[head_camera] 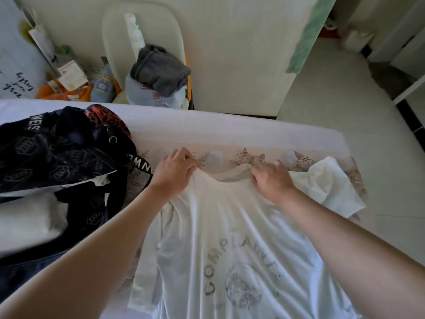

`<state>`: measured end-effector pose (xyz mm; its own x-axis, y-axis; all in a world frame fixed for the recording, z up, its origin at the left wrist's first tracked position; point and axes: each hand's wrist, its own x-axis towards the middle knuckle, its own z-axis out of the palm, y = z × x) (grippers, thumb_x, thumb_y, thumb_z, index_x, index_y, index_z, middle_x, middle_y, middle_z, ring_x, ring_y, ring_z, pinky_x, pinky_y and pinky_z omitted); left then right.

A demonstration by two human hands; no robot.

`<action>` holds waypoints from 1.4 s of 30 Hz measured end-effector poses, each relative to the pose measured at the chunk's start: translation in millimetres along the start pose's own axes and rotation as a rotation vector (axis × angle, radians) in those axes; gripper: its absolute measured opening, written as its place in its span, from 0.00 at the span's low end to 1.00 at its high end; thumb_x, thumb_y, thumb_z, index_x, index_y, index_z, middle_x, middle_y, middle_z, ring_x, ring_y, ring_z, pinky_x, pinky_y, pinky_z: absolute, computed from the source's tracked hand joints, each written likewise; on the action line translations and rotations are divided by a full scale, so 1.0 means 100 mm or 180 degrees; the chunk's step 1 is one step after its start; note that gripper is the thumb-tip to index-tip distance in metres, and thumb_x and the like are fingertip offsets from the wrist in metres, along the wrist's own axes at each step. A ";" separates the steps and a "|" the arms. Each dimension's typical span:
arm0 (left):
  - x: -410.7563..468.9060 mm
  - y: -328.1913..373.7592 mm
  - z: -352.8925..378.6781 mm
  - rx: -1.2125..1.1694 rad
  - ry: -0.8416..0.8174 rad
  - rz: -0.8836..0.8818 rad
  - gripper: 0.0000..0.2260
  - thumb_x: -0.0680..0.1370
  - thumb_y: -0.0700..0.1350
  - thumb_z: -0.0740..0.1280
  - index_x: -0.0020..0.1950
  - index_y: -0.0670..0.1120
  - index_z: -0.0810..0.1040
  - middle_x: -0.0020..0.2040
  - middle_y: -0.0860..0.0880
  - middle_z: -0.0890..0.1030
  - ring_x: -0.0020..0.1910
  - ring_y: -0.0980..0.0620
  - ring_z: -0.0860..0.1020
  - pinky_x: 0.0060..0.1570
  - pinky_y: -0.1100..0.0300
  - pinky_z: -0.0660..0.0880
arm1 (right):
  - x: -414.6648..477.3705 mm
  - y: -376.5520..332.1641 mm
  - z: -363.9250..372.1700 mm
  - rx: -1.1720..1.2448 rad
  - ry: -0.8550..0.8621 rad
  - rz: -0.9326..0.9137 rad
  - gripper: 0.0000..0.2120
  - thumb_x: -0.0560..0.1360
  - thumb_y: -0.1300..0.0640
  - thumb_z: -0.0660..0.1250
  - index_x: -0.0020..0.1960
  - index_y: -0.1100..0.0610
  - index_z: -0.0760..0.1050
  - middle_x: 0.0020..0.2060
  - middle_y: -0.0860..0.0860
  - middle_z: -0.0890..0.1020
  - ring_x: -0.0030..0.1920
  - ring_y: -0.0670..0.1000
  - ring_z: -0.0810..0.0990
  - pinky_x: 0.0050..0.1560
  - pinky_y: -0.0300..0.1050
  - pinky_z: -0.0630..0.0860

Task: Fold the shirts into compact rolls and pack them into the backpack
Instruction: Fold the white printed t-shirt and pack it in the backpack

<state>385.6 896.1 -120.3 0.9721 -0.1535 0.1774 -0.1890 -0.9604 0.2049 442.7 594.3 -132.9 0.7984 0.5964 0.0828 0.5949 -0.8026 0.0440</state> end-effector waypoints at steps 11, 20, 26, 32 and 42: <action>0.03 0.92 0.30 -0.0342 0.0072 -0.0067 0.14 0.75 0.36 0.63 0.59 0.47 0.78 0.57 0.49 0.76 0.55 0.46 0.74 0.56 0.50 0.71 | -0.36 -0.03 0.05 0.1577 0.0288 0.0670 0.30 0.71 0.70 0.63 0.73 0.57 0.68 0.67 0.56 0.76 0.66 0.58 0.75 0.64 0.54 0.73; 0.03 1.63 0.95 -0.0005 -0.1599 0.0214 0.34 0.81 0.65 0.47 0.80 0.53 0.36 0.79 0.48 0.33 0.77 0.44 0.32 0.75 0.40 0.38 | -1.12 0.85 0.13 0.1812 -0.0411 0.2343 0.29 0.83 0.47 0.56 0.79 0.54 0.52 0.77 0.55 0.62 0.74 0.59 0.65 0.72 0.54 0.64; 0.48 1.59 1.06 0.0093 -0.1717 0.0516 0.40 0.77 0.69 0.53 0.80 0.54 0.37 0.79 0.49 0.32 0.77 0.47 0.30 0.74 0.42 0.33 | -1.54 1.20 0.24 0.0552 -0.1255 0.2953 0.32 0.83 0.42 0.46 0.81 0.56 0.46 0.81 0.56 0.48 0.80 0.57 0.45 0.78 0.59 0.50; 0.51 2.06 0.98 0.0516 -0.0881 -0.0121 0.28 0.78 0.58 0.56 0.76 0.49 0.60 0.78 0.43 0.57 0.76 0.39 0.54 0.73 0.37 0.49 | -1.43 0.79 0.15 0.0772 -0.0761 0.1706 0.34 0.78 0.40 0.41 0.81 0.50 0.49 0.81 0.55 0.47 0.80 0.57 0.46 0.77 0.61 0.49; 0.63 1.77 0.91 -0.0700 -0.1546 -0.0050 0.29 0.82 0.57 0.57 0.81 0.52 0.51 0.81 0.50 0.50 0.80 0.48 0.46 0.77 0.50 0.45 | -1.23 0.86 0.16 0.0510 -0.1508 0.2026 0.34 0.73 0.37 0.54 0.77 0.44 0.52 0.80 0.54 0.46 0.79 0.57 0.43 0.75 0.64 0.46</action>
<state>425.6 695.5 -160.3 0.9175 -0.2797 -0.2827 -0.1479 -0.8999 0.4102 397.6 451.9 -155.0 0.9216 -0.0026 -0.3882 -0.0094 -0.9998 -0.0156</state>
